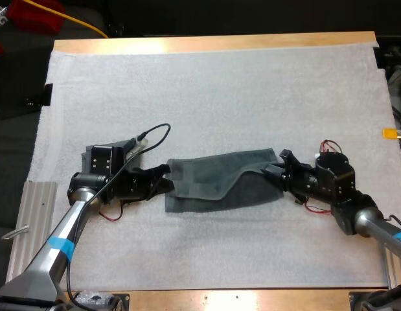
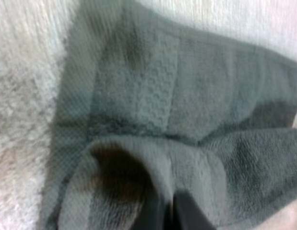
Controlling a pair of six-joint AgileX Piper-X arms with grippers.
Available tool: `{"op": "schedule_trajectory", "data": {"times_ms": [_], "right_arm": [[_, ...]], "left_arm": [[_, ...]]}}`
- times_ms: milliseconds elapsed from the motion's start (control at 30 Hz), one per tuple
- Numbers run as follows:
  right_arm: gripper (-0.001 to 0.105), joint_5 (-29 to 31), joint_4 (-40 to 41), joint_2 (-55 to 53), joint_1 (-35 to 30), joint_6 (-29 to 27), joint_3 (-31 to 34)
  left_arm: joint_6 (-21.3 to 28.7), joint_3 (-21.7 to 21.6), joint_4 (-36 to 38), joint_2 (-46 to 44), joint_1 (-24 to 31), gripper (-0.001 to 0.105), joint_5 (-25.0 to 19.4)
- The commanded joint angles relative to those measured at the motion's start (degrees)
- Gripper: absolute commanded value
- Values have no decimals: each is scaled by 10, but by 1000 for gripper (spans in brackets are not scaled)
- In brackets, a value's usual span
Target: Pick towel from pile, fold and stack
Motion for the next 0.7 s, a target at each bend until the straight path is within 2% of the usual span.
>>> {"op": "schedule_trajectory", "data": {"times_ms": [0, 67, 133, 200, 267, 333, 433, 500, 533, 567, 600, 667], "right_arm": [[2, -5, -21, 11, -3, 8, -4], [2, -3, -76, 41, -3, 48, -4], [2, 0, -102, 55, -3, 67, -4], [2, 17, -121, 77, -3, 116, -5], [3, 24, -124, 83, -3, 123, -5], [6, 29, -137, 87, -3, 123, -5], [23, 36, -170, 87, -3, 119, -5], [41, 38, -203, 87, -3, 104, -5], [49, 38, -220, 87, -3, 95, -5], [56, 38, -235, 87, -3, 86, -5], [64, 36, -250, 87, -3, 78, -5], [71, 30, -266, 87, -3, 60, -5]], "left_arm": [[-10, -3, -13, 0, 1, 0, -12], [-28, -3, -35, 0, 1, 0, -31], [-31, -3, -43, 0, 1, 0, -36], [-34, -3, -59, 0, 1, 0, -49], [-34, -3, -61, 0, 2, 2, -57], [-34, -3, -64, 0, 5, 10, -62], [-34, -3, -74, 0, 14, 36, -58], [-34, -3, -82, 0, 25, 60, -38], [-33, -3, -85, 0, 29, 68, -31], [-28, -3, -89, 0, 34, 71, -20], [-17, -3, -92, 0, 39, 70, -2], [6, -3, -93, 0, 45, 65, 23]]}}
